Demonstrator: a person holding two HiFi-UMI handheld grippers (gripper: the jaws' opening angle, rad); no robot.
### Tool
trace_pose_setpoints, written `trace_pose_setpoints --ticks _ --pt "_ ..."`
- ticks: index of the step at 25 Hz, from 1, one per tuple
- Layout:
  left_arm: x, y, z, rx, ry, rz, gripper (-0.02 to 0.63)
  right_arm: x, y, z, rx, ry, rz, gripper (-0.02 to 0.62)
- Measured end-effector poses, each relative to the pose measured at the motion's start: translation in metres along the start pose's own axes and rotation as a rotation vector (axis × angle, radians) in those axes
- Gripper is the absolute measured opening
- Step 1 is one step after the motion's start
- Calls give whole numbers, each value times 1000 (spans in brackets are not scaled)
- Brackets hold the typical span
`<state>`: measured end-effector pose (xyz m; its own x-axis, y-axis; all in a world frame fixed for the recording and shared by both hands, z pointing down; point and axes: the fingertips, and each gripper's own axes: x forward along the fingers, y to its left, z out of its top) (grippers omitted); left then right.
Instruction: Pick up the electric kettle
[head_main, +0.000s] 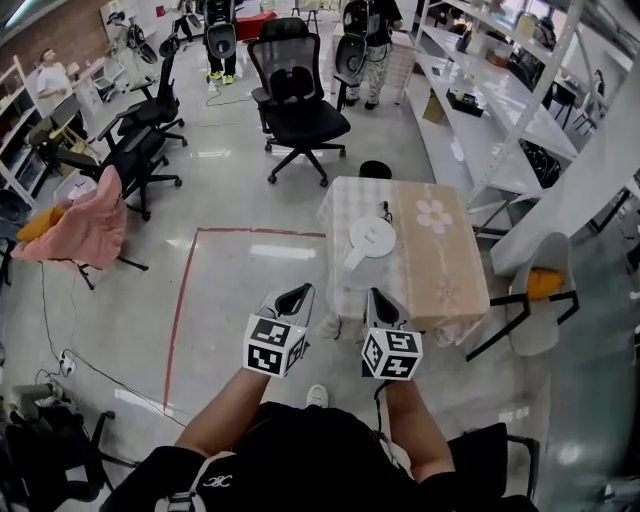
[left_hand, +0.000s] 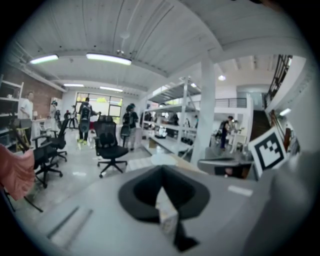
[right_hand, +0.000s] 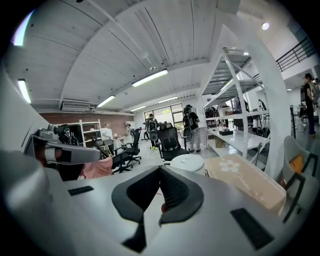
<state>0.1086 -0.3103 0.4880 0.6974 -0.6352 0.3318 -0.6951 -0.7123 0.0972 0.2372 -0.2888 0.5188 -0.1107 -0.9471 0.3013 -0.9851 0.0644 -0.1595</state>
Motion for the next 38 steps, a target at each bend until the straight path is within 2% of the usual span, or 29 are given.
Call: trace_pose_setpoints --ticks 5,9,17,22,30,38 --pt "8 18 -9 -24 50 18 0 23 2 -17 32 37 60 4" --pt "15 25 -20 -43 89 16 0 42 9 -32 31 63 112 101" --pt "27 31 -22 -11 108 1 0 89 -9 -57 15 119 75 206" --pt "27 51 -29 -18 125 17 0 117 -10 -82 -10 178 43 215" --pt "26 71 -38 -19 153 37 0 158 -9 -110 -33 242 53 215" --pt "20 85 -45 -11 188 83 0 187 -9 -122 -94 221 70 213"
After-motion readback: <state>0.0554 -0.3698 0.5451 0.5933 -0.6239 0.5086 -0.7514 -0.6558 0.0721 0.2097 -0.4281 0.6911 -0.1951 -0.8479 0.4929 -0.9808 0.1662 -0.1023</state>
